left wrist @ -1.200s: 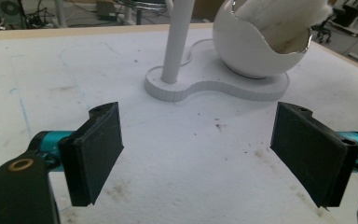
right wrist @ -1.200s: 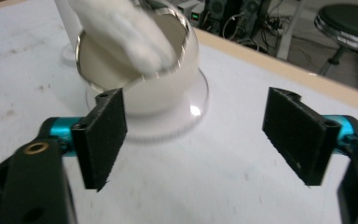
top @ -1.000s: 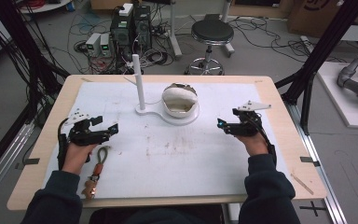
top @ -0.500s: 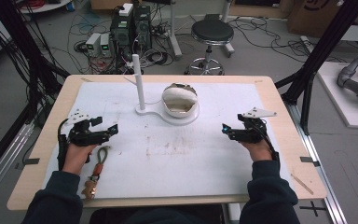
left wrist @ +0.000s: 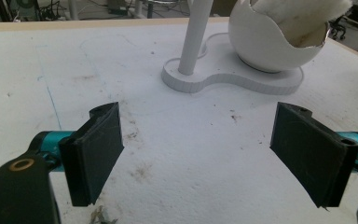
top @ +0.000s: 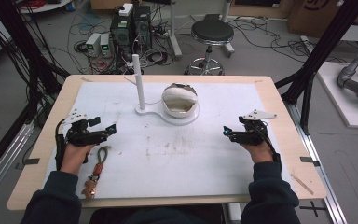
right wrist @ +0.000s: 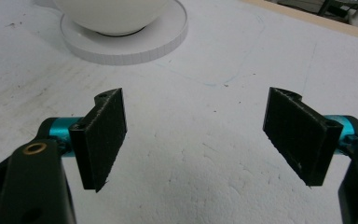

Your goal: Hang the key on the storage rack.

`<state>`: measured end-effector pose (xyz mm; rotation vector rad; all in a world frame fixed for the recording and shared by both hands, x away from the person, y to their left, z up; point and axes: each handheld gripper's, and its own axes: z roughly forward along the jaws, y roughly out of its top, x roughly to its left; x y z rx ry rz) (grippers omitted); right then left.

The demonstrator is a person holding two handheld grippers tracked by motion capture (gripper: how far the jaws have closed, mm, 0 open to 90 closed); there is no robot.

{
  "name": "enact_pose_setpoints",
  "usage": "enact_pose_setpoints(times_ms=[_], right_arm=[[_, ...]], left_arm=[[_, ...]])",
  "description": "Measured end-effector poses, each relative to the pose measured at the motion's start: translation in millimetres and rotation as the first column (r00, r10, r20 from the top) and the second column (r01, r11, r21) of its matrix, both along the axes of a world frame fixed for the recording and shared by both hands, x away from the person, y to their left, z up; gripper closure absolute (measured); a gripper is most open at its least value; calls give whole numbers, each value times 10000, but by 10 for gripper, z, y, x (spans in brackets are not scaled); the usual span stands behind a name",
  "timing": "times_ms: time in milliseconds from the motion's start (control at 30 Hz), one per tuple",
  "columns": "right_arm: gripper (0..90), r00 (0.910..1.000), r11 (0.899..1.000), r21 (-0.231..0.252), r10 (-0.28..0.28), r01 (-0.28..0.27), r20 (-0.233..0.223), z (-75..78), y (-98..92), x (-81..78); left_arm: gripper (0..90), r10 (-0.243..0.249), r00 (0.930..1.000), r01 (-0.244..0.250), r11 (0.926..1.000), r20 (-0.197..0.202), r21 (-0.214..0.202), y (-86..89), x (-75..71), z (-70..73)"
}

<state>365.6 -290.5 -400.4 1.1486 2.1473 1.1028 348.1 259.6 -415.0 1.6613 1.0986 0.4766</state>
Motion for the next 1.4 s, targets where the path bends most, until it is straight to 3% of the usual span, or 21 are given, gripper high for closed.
enact_pose_setpoints(times_ms=[133, 367, 500, 600, 733, 867, 967, 1033, 1100, 1133, 1200, 1267, 1333, 1400], right_arm=[[216, 10000, 10000, 61, -23, 23, 97, 9, -27, -20], [216, 9999, 9992, 408, -62, 57, 122, -2, -69, -31], [217, 9998, 9991, 421, -32, 24, 190, 12, -56, -28], [218, 9999, 9992, 389, -29, 24, 143, 8, -50, -20], [218, 9999, 9993, 372, -72, 67, 121, -2, -44, -3], [218, 9999, 9993, 359, -63, 60, 78, -6, -34, -3], [218, 10000, 9994, 338, -38, 35, 91, -8, -27, -3], [218, 10000, 9995, 316, -27, 25, 50, -9, -24, -4], [218, 10000, 9996, 268, -9, 8, 47, -15, -25, -1], [218, 10000, 9996, 276, -26, 25, 32, -15, -24, -1], [219, 10000, 9996, 277, -24, 24, 18, -19, -26, 0], [219, 10000, 9996, 282, -57, 57, -3, -21, -28, -1], [231, 10000, 9997, 251, -48, 47, 31, -20, -31, -2], [231, 10000, 9997, 255, -49, 48, 37, -18, -28, -5]], left_arm=[[167, 4, 10000, -2, 9997, -85, 225, -4, -18, 17], [165, 33, 9968, 8, 9986, -794, 520, -30, -78, 45], [166, -2, 9926, 117, 9955, -1218, 936, -24, -147, 24], [170, 67, 9856, 162, 9909, -1692, 1333, 2, -211, -11], [279, 179, 9687, 322, 9800, -2475, 1966, 41, -315, -68], [417, 233, 9542, 474, 9726, -2983, 2277, 82, -410, -128], [486, 344, 9554, 408, 9683, -2933, 2466, 108, -418, -120], [516, 437, 9560, 292, 9698, -2901, 2421, 124, -405, -121], [541, 346, 9517, 442, 9679, -3052, 2475, 130, -388, -143], [564, 264, 9486, 575, 9655, -3153, 2538, 122, -380, -164], [588, 223, 9446, 796, 9523, -3274, 2945, 94, -366, -200], [670, 326, 9494, 857, 9301, -3125, 3572, 81, -355, -180], [810, 288, 9504, 938, 9229, -3098, 3736, 83, -342, -171], [835, 323, 9520, 894, 9218, -3044, 3772, 65, -328, -169]])
